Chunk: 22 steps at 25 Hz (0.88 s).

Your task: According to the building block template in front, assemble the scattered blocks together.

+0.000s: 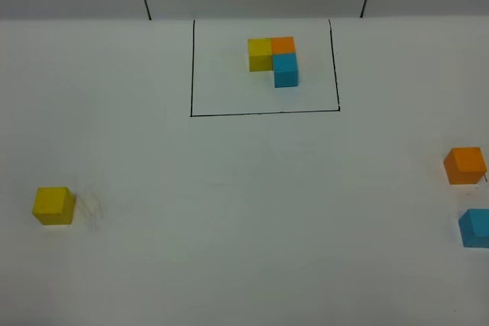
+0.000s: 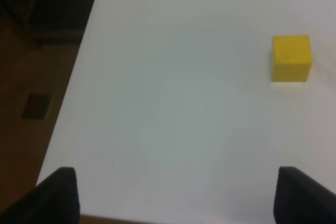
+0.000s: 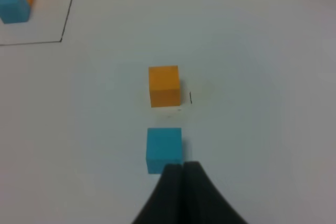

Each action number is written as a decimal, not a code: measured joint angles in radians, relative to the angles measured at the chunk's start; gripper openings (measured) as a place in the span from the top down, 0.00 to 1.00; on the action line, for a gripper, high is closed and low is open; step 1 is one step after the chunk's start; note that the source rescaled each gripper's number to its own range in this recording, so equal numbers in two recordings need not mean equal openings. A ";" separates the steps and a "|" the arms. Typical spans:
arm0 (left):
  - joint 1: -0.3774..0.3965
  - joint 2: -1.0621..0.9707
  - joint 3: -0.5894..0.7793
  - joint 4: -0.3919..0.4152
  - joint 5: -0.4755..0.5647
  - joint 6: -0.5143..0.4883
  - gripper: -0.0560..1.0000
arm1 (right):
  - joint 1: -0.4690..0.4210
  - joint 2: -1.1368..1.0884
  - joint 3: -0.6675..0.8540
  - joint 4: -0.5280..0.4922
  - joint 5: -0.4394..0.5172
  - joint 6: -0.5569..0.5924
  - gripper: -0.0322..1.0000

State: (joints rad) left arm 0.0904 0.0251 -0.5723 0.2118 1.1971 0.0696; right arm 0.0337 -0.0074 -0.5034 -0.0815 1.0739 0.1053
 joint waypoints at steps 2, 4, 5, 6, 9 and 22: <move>0.000 0.049 -0.035 0.027 0.000 0.000 0.15 | 0.000 0.000 0.000 0.000 0.000 0.000 0.97; 0.000 0.128 -0.078 0.054 0.000 0.000 0.15 | 0.000 0.000 0.000 0.000 0.000 0.000 0.97; 0.000 0.167 -0.105 0.068 -0.001 0.000 0.15 | 0.000 0.000 0.000 0.000 0.000 0.000 0.97; 0.000 0.217 -0.127 0.080 -0.004 -0.001 0.15 | 0.000 0.000 0.000 0.000 0.000 0.000 0.97; 0.000 0.370 -0.201 0.112 -0.026 -0.028 0.16 | 0.000 0.000 0.000 0.000 0.000 0.000 0.97; -0.001 1.012 -0.235 -0.141 -0.293 -0.050 0.16 | 0.000 0.000 0.000 0.000 0.000 0.000 0.97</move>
State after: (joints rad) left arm 0.0891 1.0366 -0.8074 0.0707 0.9043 0.0201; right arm 0.0337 -0.0074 -0.5034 -0.0815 1.0739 0.1053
